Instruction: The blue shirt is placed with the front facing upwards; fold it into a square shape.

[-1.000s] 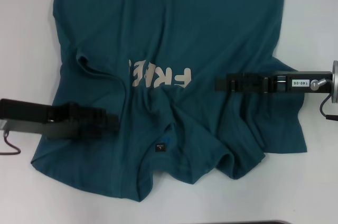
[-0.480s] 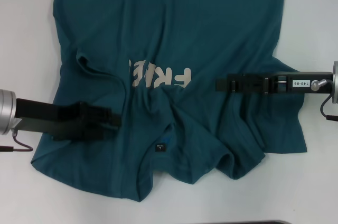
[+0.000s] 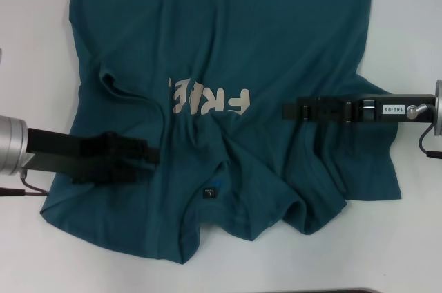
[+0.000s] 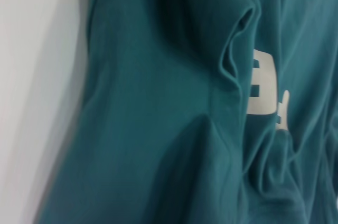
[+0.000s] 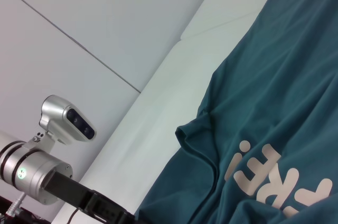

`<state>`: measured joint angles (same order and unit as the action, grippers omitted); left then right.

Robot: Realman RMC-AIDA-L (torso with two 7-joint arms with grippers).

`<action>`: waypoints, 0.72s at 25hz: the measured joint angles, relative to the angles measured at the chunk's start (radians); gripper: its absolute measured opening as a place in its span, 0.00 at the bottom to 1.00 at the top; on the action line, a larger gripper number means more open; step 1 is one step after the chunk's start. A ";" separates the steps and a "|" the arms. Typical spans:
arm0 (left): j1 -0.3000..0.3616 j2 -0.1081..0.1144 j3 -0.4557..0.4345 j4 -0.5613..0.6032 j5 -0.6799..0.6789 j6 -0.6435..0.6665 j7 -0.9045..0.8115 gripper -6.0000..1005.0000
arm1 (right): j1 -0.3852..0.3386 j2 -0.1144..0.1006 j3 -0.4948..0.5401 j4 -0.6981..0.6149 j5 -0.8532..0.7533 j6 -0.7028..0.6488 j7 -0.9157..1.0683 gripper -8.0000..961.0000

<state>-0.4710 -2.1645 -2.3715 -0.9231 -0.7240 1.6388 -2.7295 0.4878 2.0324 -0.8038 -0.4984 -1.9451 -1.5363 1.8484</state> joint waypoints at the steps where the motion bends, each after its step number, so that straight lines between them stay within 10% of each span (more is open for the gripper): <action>1: 0.000 0.000 0.011 0.001 0.000 -0.009 -0.005 0.53 | 0.000 0.000 0.000 0.000 0.000 0.001 0.000 0.98; 18: -0.013 -0.006 0.057 0.008 -0.059 -0.062 -0.016 0.51 | 0.000 0.000 0.000 0.003 0.000 0.007 0.000 0.98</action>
<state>-0.4839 -2.1703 -2.3142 -0.9150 -0.7827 1.5771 -2.7454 0.4878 2.0324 -0.8038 -0.4955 -1.9451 -1.5295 1.8485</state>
